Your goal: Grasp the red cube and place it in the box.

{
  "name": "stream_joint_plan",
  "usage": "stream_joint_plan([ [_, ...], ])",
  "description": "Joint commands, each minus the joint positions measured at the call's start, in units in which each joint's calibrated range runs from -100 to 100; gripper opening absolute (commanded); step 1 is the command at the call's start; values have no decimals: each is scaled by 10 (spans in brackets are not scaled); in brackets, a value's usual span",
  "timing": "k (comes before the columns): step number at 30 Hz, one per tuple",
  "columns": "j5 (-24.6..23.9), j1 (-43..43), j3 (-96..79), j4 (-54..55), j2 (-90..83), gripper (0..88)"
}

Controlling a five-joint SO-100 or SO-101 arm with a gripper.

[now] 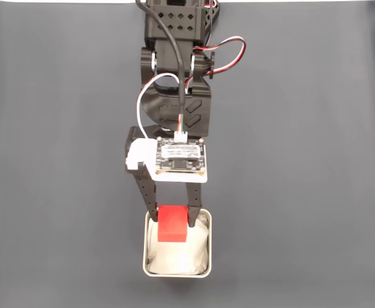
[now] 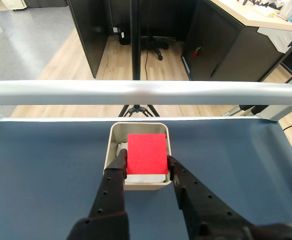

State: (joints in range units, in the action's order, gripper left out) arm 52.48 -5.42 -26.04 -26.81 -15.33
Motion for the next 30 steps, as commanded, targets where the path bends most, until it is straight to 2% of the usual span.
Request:
stream_joint_plan([
  [1, 2, 10, 14, 3, -1, 77],
  [30, -17, 15, 87, 4, 81, 77],
])
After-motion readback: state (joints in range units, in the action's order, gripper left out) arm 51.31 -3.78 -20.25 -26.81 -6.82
